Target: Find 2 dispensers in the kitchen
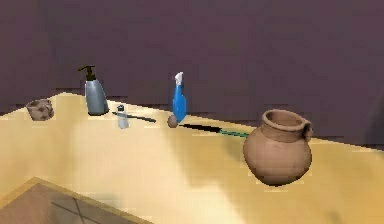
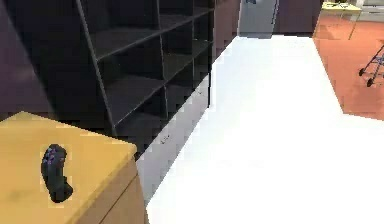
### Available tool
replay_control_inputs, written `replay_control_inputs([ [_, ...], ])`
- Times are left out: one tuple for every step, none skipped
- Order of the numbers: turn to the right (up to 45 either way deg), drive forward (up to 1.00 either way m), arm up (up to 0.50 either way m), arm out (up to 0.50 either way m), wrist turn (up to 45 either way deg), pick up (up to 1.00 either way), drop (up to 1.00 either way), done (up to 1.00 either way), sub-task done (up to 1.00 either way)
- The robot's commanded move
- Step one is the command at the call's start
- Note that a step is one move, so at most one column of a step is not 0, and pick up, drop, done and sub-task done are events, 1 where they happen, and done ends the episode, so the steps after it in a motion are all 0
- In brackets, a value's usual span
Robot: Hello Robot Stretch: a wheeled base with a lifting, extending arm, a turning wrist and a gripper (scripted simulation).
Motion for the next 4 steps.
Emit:
replay_control_inputs([
  [-45.0, 0.0, 0.0, 0.0, 0.0, 0.0, 0.0, 0.0, 0.0],
  [-45.0, 0.0, 0.0, 0.0, 0.0, 0.0, 0.0, 0.0, 0.0],
  [-45.0, 0.0, 0.0, 0.0, 0.0, 0.0, 0.0, 0.0, 0.0],
  [-33.0, 0.0, 0.0, 0.0, 0.0, 0.0, 0.0, 0.0, 0.0],
])
